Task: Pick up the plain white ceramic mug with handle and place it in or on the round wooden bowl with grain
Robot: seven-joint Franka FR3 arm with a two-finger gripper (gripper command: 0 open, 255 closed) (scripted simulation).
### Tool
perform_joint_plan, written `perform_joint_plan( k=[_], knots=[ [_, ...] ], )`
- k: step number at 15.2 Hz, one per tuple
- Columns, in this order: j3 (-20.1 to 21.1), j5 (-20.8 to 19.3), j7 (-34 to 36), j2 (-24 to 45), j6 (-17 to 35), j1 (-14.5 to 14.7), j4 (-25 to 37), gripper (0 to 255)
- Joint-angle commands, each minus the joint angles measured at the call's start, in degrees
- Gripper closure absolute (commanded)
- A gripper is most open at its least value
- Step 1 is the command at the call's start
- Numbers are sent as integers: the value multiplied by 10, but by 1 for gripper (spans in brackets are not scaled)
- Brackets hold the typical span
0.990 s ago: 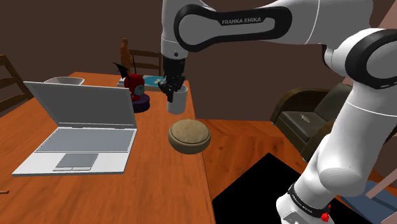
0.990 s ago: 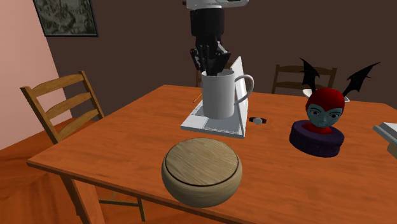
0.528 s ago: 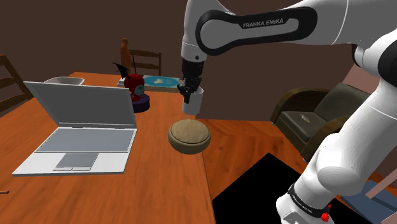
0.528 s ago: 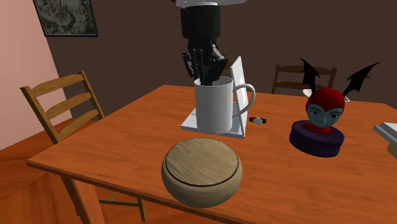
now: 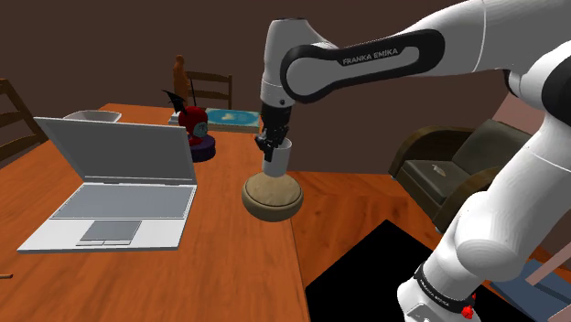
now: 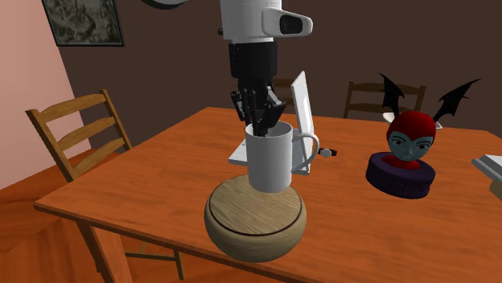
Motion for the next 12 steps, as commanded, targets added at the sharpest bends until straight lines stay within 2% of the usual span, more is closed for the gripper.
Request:
perform_joint_plan(
  k=[1, 7, 12],
  knots=[
    [1, -2, 3, 5, 15, 1, -10, 255],
    [2, -6, 7, 17, 58, 1, -42, 255],
    [2, -6, 7, 17, 58, 1, -42, 255]
  ],
)
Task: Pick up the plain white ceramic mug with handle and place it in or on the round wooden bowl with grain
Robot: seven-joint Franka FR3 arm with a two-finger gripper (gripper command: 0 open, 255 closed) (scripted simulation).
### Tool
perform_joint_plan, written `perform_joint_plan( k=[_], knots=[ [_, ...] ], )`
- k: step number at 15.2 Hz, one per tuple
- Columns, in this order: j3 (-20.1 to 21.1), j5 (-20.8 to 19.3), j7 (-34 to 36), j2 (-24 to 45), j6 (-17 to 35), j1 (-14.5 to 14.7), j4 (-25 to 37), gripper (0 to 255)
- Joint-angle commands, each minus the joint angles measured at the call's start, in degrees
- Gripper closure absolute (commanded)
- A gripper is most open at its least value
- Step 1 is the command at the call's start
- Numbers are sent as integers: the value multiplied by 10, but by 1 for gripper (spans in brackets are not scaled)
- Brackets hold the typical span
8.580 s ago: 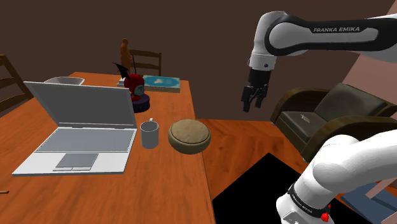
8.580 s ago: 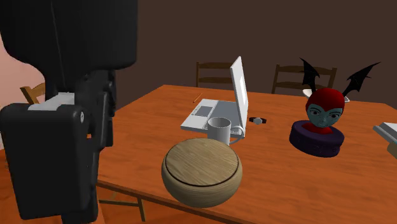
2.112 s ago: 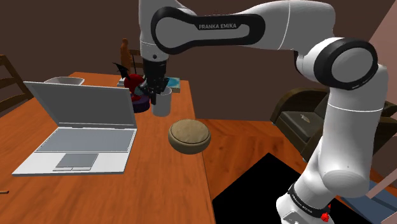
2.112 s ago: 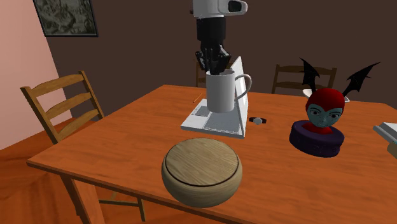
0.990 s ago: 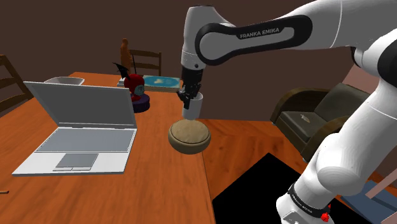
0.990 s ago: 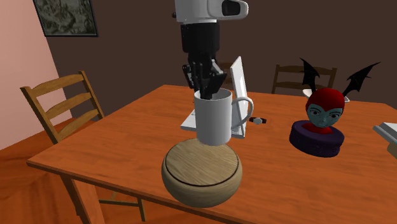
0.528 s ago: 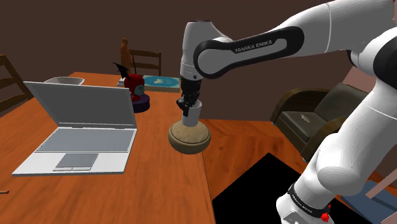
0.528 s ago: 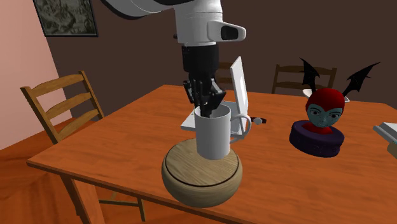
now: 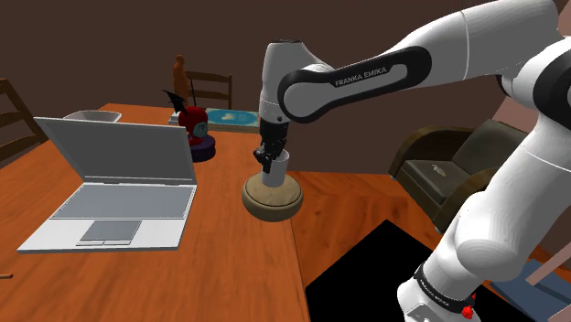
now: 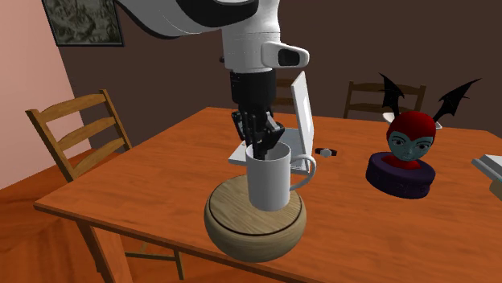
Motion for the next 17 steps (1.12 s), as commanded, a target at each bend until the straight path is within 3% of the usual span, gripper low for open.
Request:
perform_joint_plan(
  k=[1, 2, 3, 8, 12, 17],
  knots=[
    [0, 0, 0, 0, 0, 0, 0, 255],
    [0, 0, 0, 0, 0, 0, 0, 255],
    [0, 0, 0, 0, 0, 0, 0, 0],
    [0, 0, 0, 0, 0, 0, 0, 0],
    [-1, 8, -6, -22, -71, 0, 50, 0],
    [-1, 8, -6, -22, -71, 0, 50, 0]
  ],
)
